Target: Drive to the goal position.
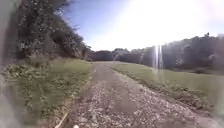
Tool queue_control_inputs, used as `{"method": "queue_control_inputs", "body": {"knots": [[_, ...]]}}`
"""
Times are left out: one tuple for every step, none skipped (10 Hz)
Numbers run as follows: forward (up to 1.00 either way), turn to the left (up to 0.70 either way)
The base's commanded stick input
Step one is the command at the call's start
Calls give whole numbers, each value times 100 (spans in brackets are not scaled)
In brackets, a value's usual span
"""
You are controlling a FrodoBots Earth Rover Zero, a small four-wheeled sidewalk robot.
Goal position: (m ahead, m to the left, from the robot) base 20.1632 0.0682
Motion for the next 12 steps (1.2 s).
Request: {"method": "queue_control_inputs", "body": {"knots": [[100,3],[100,3],[100,3],[100,3],[100,3],[100,3],[100,3],[100,3],[100,3],[100,3],[100,3],[100,3]]}}
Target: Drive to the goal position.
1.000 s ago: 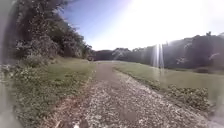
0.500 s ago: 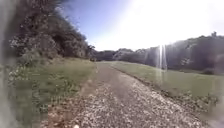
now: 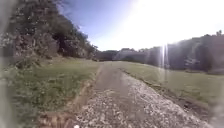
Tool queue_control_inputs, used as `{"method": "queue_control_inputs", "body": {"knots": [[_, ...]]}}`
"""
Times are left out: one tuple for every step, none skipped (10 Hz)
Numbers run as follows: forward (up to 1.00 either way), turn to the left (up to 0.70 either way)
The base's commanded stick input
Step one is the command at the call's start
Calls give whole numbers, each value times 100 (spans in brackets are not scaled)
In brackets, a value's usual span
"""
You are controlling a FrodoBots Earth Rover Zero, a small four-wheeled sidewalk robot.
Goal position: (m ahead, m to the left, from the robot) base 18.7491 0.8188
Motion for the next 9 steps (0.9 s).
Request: {"method": "queue_control_inputs", "body": {"knots": [[100,3],[100,3],[100,3],[100,3],[100,3],[100,3],[100,3],[100,3],[100,3]]}}
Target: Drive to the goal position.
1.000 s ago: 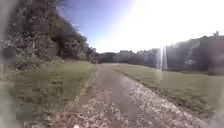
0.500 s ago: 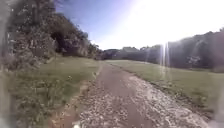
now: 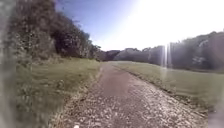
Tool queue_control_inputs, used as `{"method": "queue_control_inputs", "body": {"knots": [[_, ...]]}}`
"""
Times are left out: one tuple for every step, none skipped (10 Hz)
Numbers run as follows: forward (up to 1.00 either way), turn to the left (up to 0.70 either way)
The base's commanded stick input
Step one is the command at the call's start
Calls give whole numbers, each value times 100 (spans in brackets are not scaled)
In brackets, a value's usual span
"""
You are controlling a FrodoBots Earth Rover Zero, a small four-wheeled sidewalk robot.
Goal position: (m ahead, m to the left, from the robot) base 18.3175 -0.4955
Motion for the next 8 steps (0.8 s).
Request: {"method": "queue_control_inputs", "body": {"knots": [[100,3],[100,3],[100,3],[100,3],[100,3],[100,3],[100,3],[100,3]]}}
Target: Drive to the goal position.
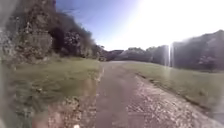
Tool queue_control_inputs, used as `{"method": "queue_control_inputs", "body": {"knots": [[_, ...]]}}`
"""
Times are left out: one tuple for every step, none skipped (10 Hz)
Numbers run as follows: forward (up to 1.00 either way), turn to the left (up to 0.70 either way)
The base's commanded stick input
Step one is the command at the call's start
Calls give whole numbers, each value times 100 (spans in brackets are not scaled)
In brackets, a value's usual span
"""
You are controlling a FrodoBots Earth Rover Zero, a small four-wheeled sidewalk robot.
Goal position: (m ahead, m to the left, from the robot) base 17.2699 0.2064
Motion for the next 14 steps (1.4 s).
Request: {"method": "queue_control_inputs", "body": {"knots": [[100,3],[100,3],[100,3],[100,3],[100,3],[100,3],[100,2],[100,-4],[100,-6],[100,-10],[100,-24],[100,-37],[100,-40],[100,-40]]}}
